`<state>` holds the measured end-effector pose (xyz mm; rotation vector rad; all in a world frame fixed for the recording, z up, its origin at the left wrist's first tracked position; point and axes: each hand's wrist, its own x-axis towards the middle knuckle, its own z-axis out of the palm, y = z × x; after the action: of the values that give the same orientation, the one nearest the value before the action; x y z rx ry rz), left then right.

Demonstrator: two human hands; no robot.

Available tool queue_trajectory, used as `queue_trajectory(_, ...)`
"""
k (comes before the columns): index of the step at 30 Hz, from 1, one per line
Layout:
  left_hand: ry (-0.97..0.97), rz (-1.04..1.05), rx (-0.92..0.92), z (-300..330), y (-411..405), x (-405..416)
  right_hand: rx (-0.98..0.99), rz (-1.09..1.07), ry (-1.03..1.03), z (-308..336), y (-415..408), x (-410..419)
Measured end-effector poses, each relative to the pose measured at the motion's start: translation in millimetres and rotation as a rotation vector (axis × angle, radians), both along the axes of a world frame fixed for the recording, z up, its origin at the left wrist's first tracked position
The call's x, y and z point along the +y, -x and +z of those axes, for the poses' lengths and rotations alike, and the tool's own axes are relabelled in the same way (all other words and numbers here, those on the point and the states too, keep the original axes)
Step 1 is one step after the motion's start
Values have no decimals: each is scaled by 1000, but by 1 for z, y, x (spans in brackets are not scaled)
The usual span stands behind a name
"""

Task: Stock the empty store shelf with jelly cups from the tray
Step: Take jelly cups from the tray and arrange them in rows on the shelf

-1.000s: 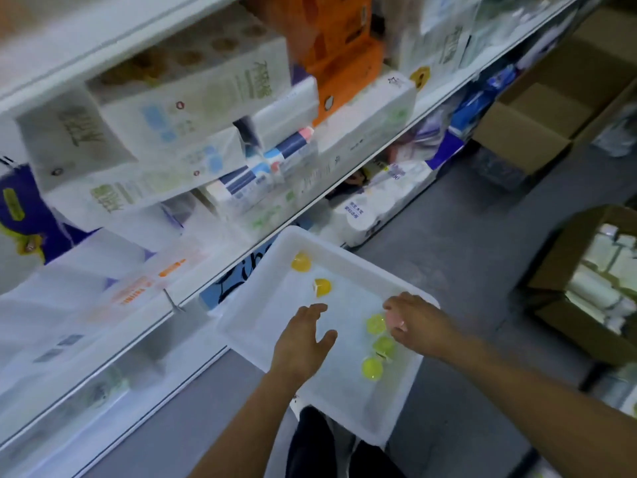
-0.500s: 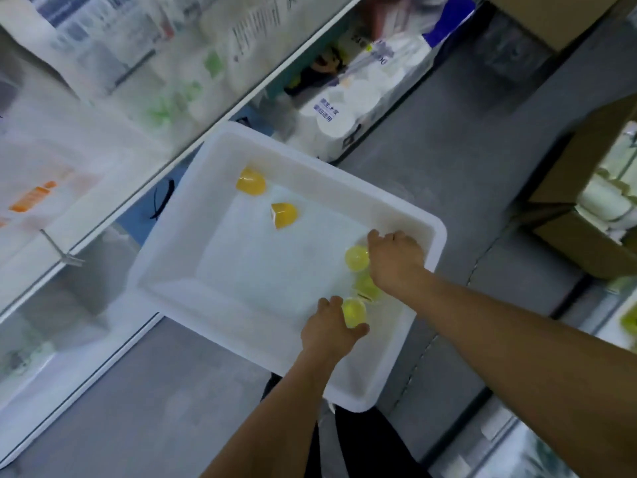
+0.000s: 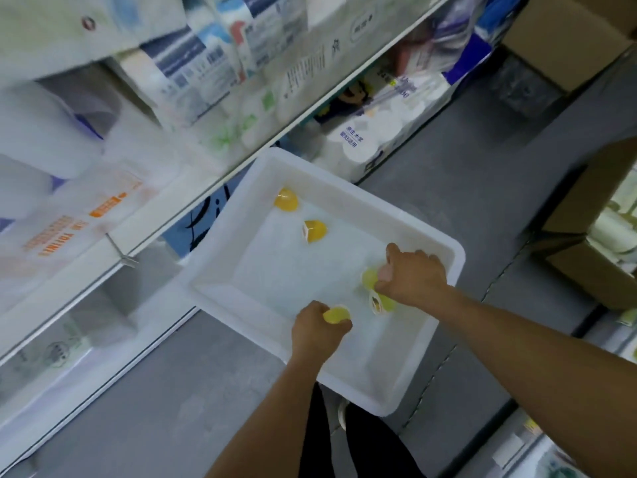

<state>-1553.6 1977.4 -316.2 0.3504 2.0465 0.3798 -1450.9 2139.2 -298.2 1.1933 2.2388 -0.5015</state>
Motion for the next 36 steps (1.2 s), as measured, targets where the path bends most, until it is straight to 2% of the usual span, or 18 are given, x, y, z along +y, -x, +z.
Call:
queue_trajectory(3, -124, 366, -177, 43, 32, -6, 340, -527, 429, 49, 17, -7)
queue_trajectory(4, -170, 437, -218, 61, 42, -6, 401, -615, 507, 67, 26, -8)
queue_trajectory(7, -297, 512, -279, 119, 68, -3, 431, -678, 662, 123, 53, -10)
queue_trajectory(10, -399, 490, -264, 175, 91, -1, 533, -645, 701, 177, 81, -11)
queue_trajectory(16, -552, 533, -190, 270, 132, -8, 731, -358, 520, 269, 141, -14)
queue_trajectory(21, -687, 522, -51, 334, 163, -28, 928, -270, 391, 332, 187, -16)
queue_trajectory(28, -814, 356, 230, 408, 199, -47, 1282, -109, 273, 422, 248, -27)
queue_trajectory(32, -895, 367, 331, 439, 213, -54, 1271, 51, 62, 447, 292, -24)
queue_trajectory(36, -949, 365, 396, 458, 221, -66, 1079, 183, -144, 449, 333, -13)
